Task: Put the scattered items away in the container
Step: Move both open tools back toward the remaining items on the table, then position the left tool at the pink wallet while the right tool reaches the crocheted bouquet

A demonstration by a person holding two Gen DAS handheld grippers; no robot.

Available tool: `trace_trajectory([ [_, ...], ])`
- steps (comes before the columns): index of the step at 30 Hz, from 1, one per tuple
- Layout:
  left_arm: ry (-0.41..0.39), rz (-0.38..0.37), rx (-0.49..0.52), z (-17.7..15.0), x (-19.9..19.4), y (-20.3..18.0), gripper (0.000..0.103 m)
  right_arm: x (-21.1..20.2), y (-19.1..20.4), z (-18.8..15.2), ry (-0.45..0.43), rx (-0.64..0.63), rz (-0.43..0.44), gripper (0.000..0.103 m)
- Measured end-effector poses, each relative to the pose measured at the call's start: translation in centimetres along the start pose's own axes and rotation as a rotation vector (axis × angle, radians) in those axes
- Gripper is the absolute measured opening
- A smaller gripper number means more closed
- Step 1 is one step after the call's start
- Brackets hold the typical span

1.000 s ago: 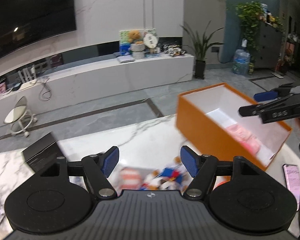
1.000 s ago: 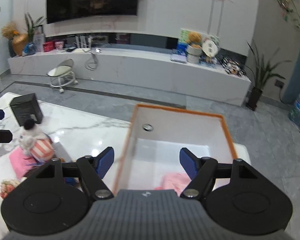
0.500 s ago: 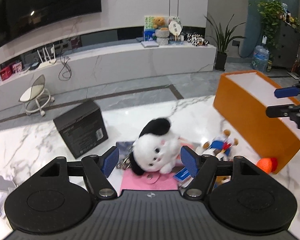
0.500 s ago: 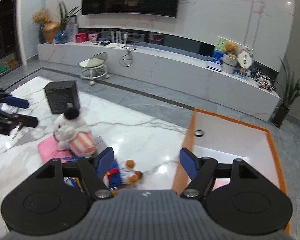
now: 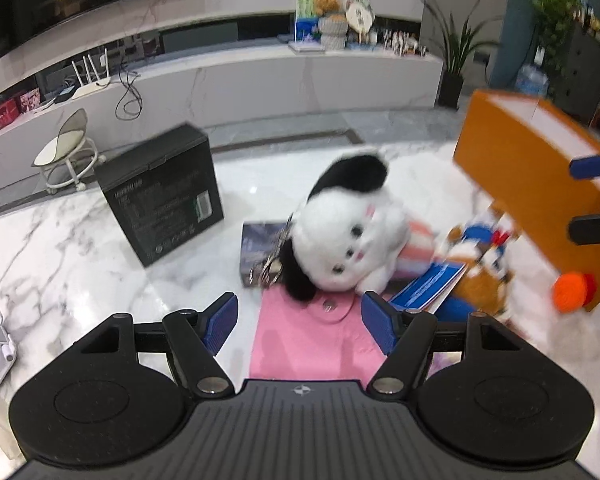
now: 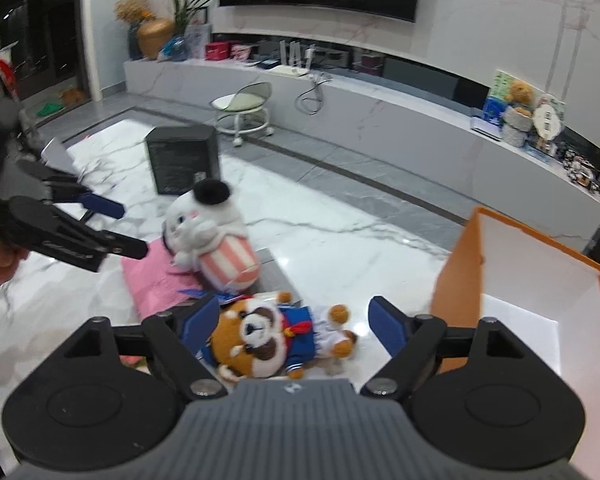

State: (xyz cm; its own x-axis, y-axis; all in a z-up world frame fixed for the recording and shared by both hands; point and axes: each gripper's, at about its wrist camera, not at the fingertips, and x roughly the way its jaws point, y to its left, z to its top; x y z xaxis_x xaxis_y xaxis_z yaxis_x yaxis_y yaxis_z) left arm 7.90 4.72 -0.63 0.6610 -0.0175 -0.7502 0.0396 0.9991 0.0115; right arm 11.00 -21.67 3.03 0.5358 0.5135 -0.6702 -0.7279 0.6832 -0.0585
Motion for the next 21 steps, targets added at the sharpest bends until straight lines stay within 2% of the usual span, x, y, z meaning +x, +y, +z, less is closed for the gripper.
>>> trace_trajectory([
  [11, 0.067, -0.061, -0.011, -1.5, 2.6, -0.2, 0.08, 1.5, 4.1, -1.5, 0.056, -0.144, 0.164, 0.084],
  [15, 0.064, -0.079, -0.002, -1.6, 2.7, -0.6, 0.081, 2.0, 5.3, -2.1, 0.071, -0.176, 0.22, 0.084],
  [21, 0.058, -0.077, 0.007, -1.4, 3.0, -0.3, 0.087, 2.6, 6.9, -3.1, 0.101, -0.213, 0.276, 0.084],
])
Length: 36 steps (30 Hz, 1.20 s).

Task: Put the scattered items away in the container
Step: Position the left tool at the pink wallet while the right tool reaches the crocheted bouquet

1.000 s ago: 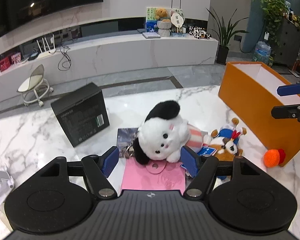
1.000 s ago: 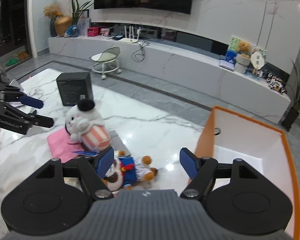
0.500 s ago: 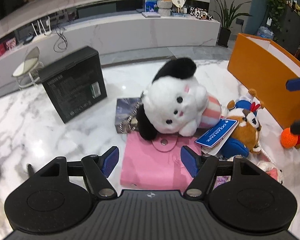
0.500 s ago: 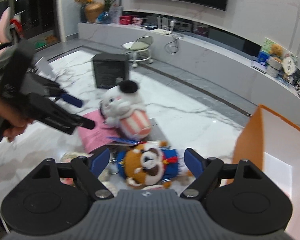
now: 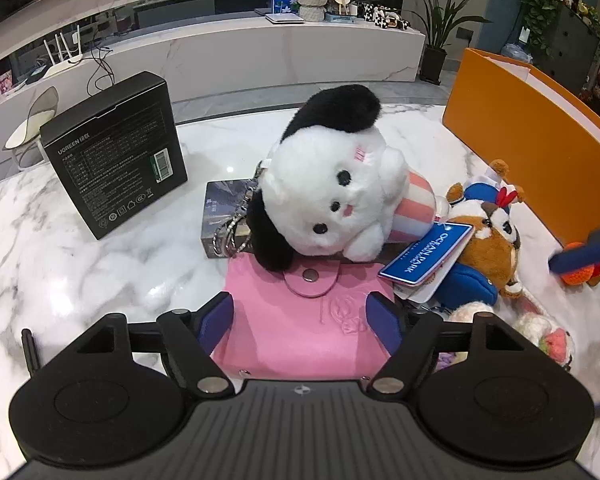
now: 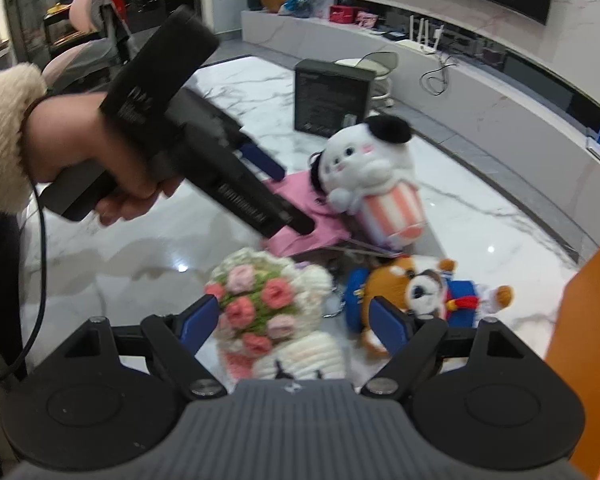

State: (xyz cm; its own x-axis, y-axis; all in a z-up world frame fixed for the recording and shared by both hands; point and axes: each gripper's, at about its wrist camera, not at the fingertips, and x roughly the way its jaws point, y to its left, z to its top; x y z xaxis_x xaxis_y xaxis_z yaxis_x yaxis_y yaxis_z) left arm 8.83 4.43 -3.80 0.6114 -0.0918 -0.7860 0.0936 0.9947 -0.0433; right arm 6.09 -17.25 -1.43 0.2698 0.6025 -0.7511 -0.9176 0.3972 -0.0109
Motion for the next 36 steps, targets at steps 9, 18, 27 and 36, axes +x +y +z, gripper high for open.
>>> trace_trajectory([
  [9, 0.05, -0.101, -0.204, -0.3, 1.5, 3.5, 0.09, 2.0, 0.7, -1.0, 0.049, -0.013, 0.028, 0.084],
  [18, 0.252, -0.214, 0.002, -1.4, 0.1, 0.0, 0.09, 2.5, 1.1, -1.6, 0.11, -0.046, 0.067, 0.084],
  [27, 0.12, -0.051, 0.224, -1.2, -1.8, -1.0, 0.087, 2.5, 1.2, -1.9, 0.132, -0.063, 0.062, 0.084],
  [36, 0.056, -0.142, 0.552, -2.3, 0.5, -4.2, 0.093, 2.9, 1.0, -1.8, 0.139, -0.053, 0.059, 0.084],
])
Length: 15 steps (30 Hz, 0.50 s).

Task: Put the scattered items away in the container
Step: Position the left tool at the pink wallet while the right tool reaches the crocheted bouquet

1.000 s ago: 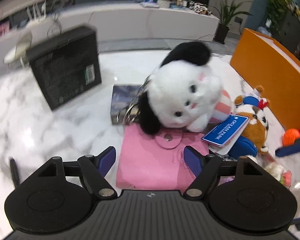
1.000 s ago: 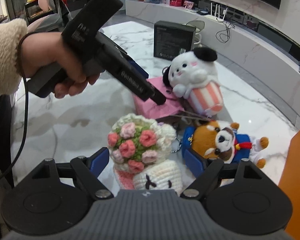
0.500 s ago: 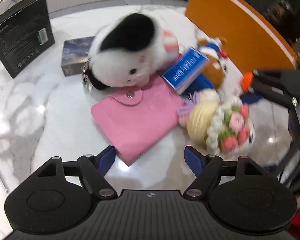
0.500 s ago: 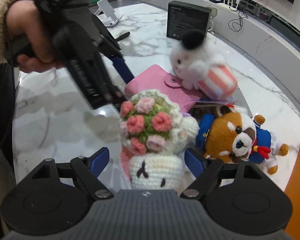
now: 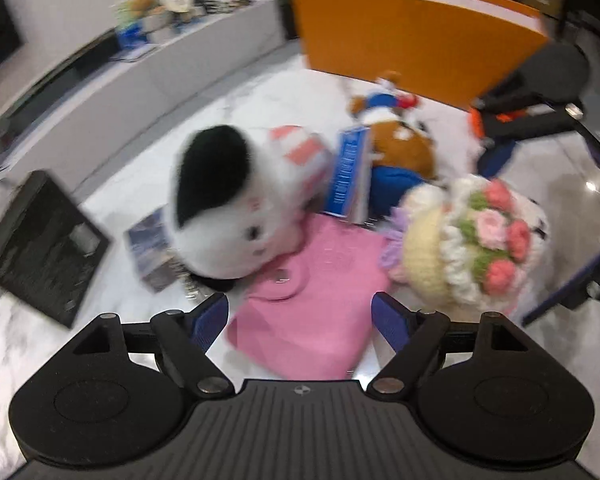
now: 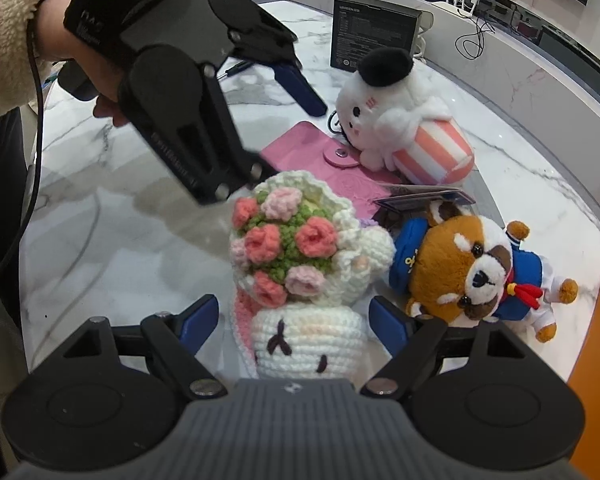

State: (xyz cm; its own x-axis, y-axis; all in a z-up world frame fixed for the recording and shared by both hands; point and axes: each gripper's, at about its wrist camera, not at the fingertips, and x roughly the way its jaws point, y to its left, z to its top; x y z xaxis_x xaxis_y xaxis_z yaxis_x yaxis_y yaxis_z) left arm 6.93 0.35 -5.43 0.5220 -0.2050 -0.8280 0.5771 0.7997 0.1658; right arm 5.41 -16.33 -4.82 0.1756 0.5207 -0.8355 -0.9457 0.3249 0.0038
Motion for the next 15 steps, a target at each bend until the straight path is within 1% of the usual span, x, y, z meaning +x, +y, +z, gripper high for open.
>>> trace_trajectory([
  [3, 0.022, -0.009, 0.074, -0.1, 1.0, -0.4, 0.098, 0.0, 0.0, 0.0, 0.002, 0.002, 0.001, 0.084],
  [5, 0.027, -0.027, 0.081, 0.2, 1.2, -0.1, 0.101, 0.0, -0.1, 0.0, 0.002, 0.003, 0.003, 0.084],
  [8, 0.061, -0.076, 0.039, 0.6, 2.2, 1.4, 0.103, -0.2, -0.1, -0.1, 0.002, 0.006, 0.004, 0.084],
  [12, 0.093, -0.145, -0.069, 0.5, 3.0, 3.3, 0.103, 0.0, -0.3, -0.2, 0.005, 0.014, 0.005, 0.084],
  [15, 0.1, -0.143, -0.067, 0.8, 3.3, 2.8, 0.103, 0.2, -0.5, -0.4, 0.008, 0.024, 0.004, 0.084],
])
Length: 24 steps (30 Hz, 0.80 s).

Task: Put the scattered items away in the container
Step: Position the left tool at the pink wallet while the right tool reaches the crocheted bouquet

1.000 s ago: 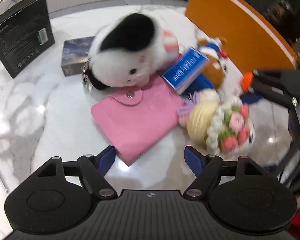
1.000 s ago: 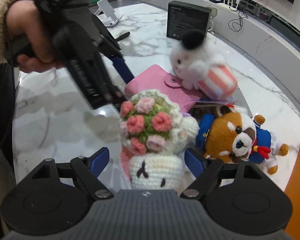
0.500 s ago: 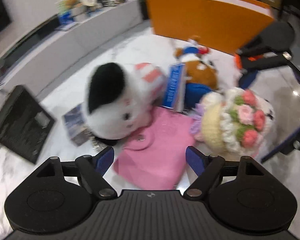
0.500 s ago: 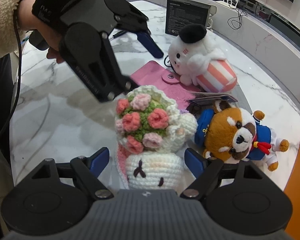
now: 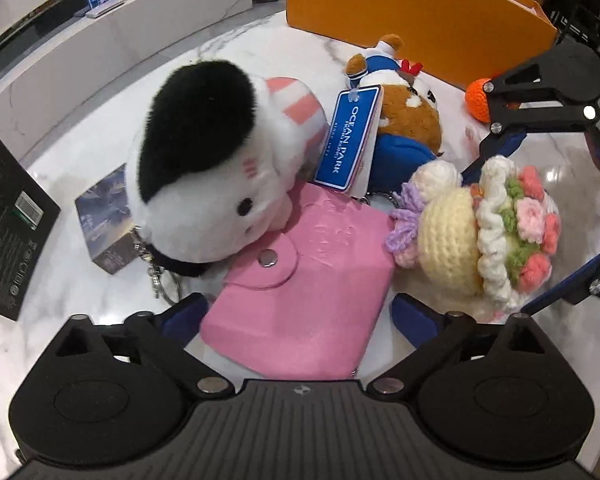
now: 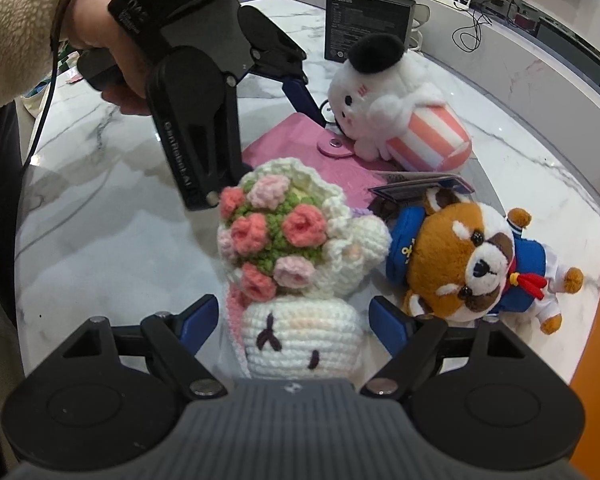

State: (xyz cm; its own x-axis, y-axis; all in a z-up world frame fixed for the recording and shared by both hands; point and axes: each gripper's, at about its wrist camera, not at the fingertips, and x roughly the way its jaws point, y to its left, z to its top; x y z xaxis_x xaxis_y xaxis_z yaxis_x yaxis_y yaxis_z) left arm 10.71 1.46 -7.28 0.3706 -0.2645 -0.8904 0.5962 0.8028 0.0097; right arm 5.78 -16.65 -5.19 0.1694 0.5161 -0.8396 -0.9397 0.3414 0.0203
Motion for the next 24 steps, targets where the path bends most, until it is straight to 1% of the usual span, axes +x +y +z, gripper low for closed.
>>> trace_trajectory([
  [6, 0.005, 0.008, -0.011, 0.4, 0.1, -0.9, 0.103, 0.1, -0.2, -0.1, -0.022, 0.002, -0.015, 0.084],
  [9, -0.007, 0.02, -0.039, 0.5, 0.1, -1.4, 0.101, 0.1, 0.6, -0.4, -0.059, -0.08, -0.023, 0.084],
  [10, -0.008, 0.024, -0.043, 0.5, 0.1, -1.6, 0.1, 0.2, 0.8, -0.5, -0.063, -0.105, -0.025, 0.081],
  [11, -0.009, 0.028, -0.046, 0.5, 0.1, -1.9, 0.099, 0.3, 0.7, -0.6, -0.058, -0.101, -0.022, 0.079],
  [18, -0.024, 0.042, -0.085, 0.2, -0.2, -2.5, 0.099, 1.1, -0.3, -0.8, -0.056, -0.019, 0.004, 0.079],
  [21, -0.035, 0.053, -0.101, 0.0, -0.6, -2.7, 0.099, 1.3, -0.6, -0.8, -0.054, 0.0, -0.001, 0.08],
  [24, -0.047, 0.059, -0.109, -0.9, -1.6, -2.8, 0.099, 1.1, -0.4, -0.4, -0.028, 0.032, -0.018, 0.08],
])
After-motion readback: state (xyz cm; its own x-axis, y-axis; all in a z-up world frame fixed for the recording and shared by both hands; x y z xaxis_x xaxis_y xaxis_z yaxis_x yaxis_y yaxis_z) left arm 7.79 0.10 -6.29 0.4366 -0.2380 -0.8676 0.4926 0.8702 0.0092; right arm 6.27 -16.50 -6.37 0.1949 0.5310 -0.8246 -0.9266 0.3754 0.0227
